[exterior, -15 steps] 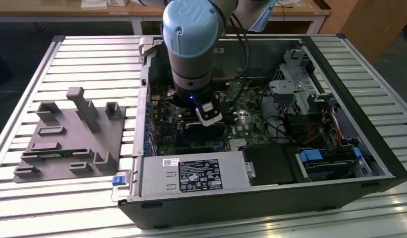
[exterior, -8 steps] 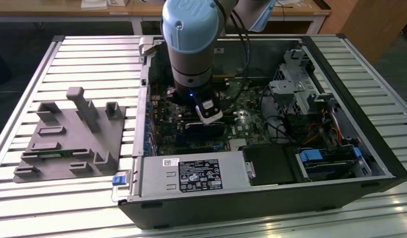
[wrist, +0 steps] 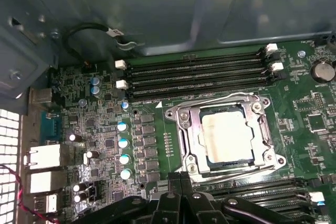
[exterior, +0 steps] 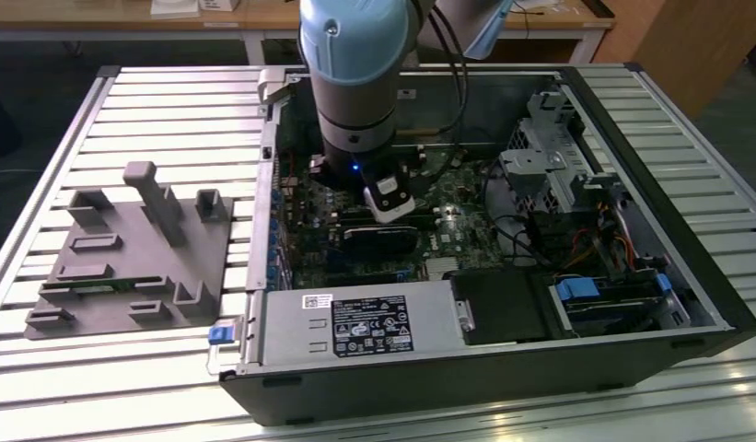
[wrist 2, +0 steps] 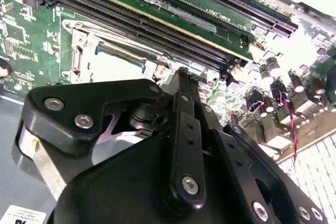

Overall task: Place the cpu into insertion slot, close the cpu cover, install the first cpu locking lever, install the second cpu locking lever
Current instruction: 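Install the second cpu locking lever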

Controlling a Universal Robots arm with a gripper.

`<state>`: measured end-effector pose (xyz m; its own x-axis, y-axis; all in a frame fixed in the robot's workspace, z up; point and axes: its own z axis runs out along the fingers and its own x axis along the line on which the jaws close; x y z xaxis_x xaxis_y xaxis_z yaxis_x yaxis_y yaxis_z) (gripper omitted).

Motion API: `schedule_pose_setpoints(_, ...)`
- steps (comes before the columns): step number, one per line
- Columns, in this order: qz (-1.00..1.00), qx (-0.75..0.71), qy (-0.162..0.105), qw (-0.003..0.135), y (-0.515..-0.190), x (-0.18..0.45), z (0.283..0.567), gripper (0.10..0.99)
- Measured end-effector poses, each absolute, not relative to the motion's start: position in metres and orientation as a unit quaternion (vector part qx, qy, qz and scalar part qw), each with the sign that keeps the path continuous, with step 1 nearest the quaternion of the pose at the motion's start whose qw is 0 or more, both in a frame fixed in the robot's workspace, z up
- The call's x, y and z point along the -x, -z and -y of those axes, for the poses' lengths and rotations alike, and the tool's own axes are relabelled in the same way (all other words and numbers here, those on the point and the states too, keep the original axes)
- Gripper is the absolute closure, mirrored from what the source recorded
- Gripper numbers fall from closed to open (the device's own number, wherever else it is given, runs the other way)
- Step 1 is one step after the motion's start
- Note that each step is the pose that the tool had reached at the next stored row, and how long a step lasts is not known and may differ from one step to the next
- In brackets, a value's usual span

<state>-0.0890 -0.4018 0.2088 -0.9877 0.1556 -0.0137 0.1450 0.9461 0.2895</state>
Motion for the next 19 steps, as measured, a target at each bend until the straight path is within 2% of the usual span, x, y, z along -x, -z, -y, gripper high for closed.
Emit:
schedule_pose_setpoints(4, -0.987, -0.076, -0.142, 0.018, -0.209, 0.089, 0.402, 0.980)
schedule_pose_setpoints(9, -0.989, -0.078, -0.120, 0.020, -0.209, 0.083, 0.401, 0.980)
schedule_pose_setpoints(19, -0.990, -0.079, -0.115, 0.020, -0.209, 0.054, 0.398, 0.980)
